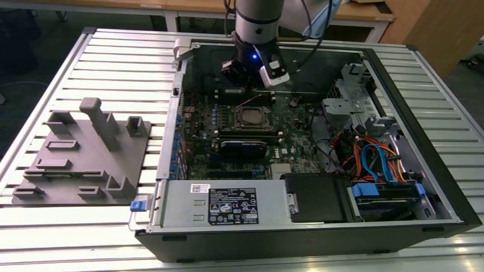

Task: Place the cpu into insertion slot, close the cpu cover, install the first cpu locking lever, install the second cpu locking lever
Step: 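Install the first cpu locking lever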

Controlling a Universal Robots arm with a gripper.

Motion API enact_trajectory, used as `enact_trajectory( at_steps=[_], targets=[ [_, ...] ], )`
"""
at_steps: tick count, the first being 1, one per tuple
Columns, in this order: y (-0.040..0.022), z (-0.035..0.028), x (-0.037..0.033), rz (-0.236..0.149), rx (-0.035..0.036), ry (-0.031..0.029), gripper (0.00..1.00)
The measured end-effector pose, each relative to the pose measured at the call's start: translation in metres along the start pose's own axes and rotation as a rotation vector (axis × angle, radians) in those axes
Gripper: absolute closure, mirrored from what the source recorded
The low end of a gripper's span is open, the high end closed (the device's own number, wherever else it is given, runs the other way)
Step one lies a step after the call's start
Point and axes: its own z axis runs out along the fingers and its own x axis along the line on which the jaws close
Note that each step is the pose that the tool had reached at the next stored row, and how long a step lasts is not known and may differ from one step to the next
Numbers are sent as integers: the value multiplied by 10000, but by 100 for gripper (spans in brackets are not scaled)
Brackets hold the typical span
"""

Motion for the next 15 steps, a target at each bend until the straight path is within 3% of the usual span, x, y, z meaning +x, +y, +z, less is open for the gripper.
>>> enact_trajectory(
  at_steps=[15],
  targets=[
    [42, 57, -48, 136, 11, -20, 89]
  ],
)
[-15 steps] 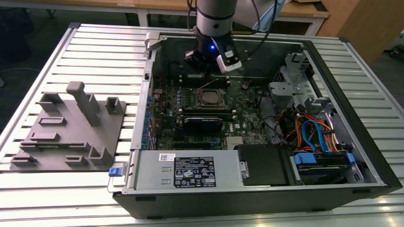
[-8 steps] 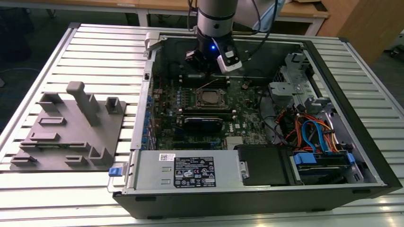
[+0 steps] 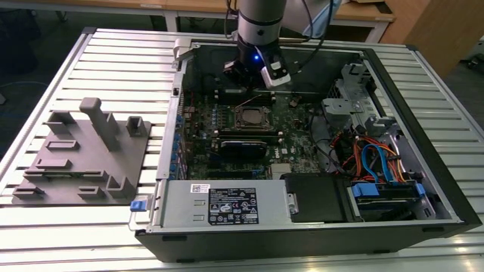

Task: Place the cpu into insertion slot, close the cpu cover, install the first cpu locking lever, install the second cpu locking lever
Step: 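Install the first cpu locking lever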

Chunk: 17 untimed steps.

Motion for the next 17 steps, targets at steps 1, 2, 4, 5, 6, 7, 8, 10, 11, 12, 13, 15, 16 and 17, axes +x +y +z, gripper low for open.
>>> enact_trajectory(
  at_steps=[1, 2, 4, 5, 6, 7, 8, 10, 11, 12, 13, 15, 16, 17],
  targets=[
    [0, 2, -6, 7, 4, -1, 89],
    [1, 4, -13, 9, 7, -3, 89],
    [2, 8, -25, 12, 11, -4, 89],
    [2, 11, -31, 13, 12, -3, 89],
    [3, 13, -37, 14, 12, -2, 89],
    [5, 16, -43, 14, 12, -3, 89],
    [6, 20, -49, 14, 11, -4, 89],
    [11, 26, -63, 14, 12, -4, 89],
    [13, 31, -71, 15, 10, -4, 89],
    [15, 34, -78, 16, 10, -4, 89],
    [16, 38, -86, 16, 11, -4, 89],
    [17, 45, -102, 19, 13, -3, 89],
    [17, 50, -109, 22, 11, -4, 89],
    [17, 54, -115, 25, 12, -5, 89]
  ],
)
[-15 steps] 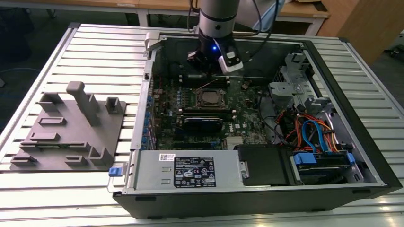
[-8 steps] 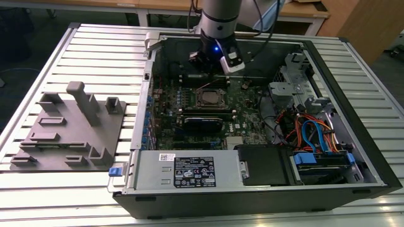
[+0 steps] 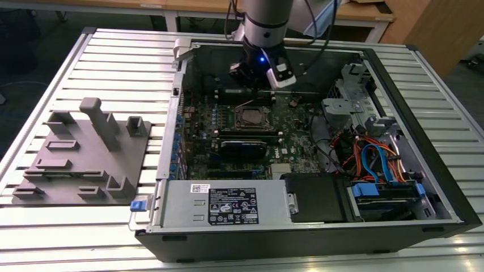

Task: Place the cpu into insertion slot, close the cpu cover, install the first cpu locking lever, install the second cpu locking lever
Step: 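Install the first cpu locking lever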

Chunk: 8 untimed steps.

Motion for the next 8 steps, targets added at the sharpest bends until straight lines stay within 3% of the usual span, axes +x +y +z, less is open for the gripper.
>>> enact_trajectory(
  at_steps=[8],
  targets=[
    [-3, 45, -41, 30, 1, -4, 89]
  ],
)
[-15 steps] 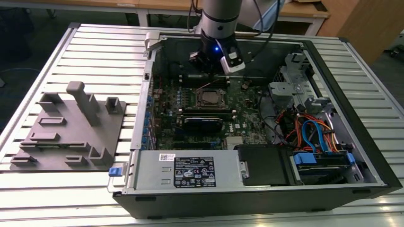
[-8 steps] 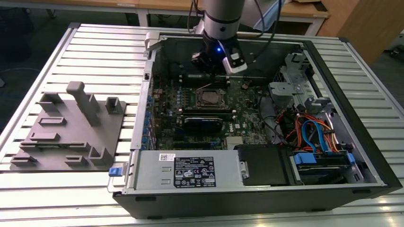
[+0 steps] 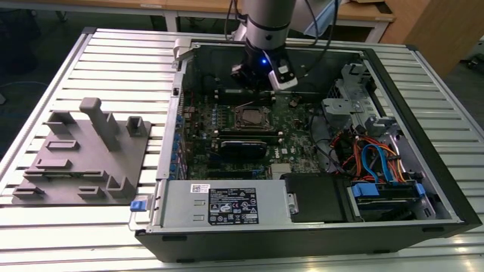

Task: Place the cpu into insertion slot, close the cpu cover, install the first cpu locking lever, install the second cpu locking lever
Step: 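Install the first cpu locking lever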

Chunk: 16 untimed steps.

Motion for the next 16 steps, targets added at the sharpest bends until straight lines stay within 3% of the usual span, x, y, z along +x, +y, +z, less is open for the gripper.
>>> enact_trajectory(
  at_steps=[16],
  targets=[
    [-7, 88, -56, 73, 0, -10, 89]
  ],
)
